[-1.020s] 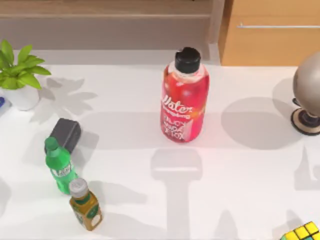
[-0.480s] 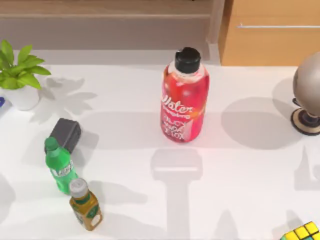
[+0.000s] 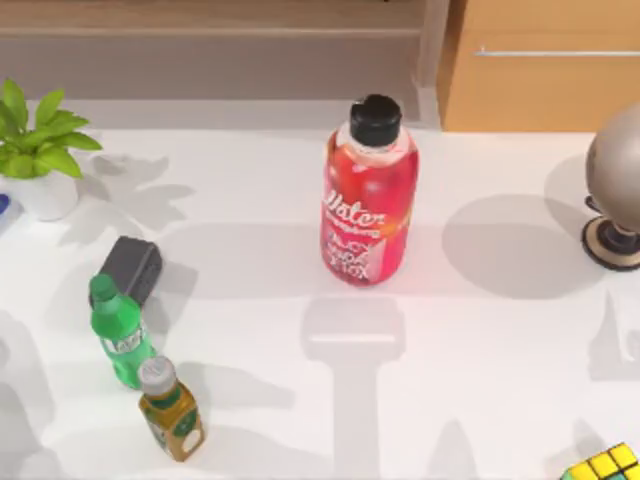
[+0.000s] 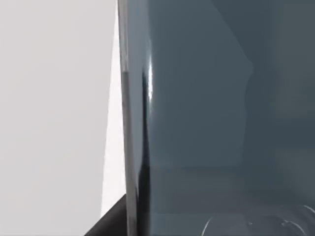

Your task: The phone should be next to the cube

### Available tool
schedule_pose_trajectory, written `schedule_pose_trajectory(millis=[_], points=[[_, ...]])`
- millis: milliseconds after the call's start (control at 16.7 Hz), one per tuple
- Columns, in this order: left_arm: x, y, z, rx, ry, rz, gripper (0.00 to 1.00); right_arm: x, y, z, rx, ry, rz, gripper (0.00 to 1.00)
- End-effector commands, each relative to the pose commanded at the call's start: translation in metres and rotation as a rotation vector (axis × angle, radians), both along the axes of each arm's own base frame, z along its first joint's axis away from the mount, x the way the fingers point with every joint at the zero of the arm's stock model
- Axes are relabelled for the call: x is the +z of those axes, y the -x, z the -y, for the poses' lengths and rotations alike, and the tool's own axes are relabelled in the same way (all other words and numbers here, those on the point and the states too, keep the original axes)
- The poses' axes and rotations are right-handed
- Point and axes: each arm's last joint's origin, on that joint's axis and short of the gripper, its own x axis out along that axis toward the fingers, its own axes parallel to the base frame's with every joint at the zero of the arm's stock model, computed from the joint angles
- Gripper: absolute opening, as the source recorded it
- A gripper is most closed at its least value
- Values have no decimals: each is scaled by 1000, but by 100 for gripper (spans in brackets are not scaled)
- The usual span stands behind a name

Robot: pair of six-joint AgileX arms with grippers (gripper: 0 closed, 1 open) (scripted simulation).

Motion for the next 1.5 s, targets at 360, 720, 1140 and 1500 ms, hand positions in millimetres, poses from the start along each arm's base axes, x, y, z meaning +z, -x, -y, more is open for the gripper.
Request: schedule_pose_trajectory(millis=[360, 720, 1140, 1500], points=[[38, -64, 84, -15, 55, 129, 0, 0, 0, 0, 0, 0, 0, 100], [57, -99, 211, -32, 204, 162, 0, 0, 0, 0, 0, 0, 0, 100], [31, -67, 370, -28, 294, -35, 0, 0, 0, 0, 0, 0, 0, 100], [-7, 7, 473, -34, 217, -196, 0, 0, 0, 0, 0, 0, 0, 100]])
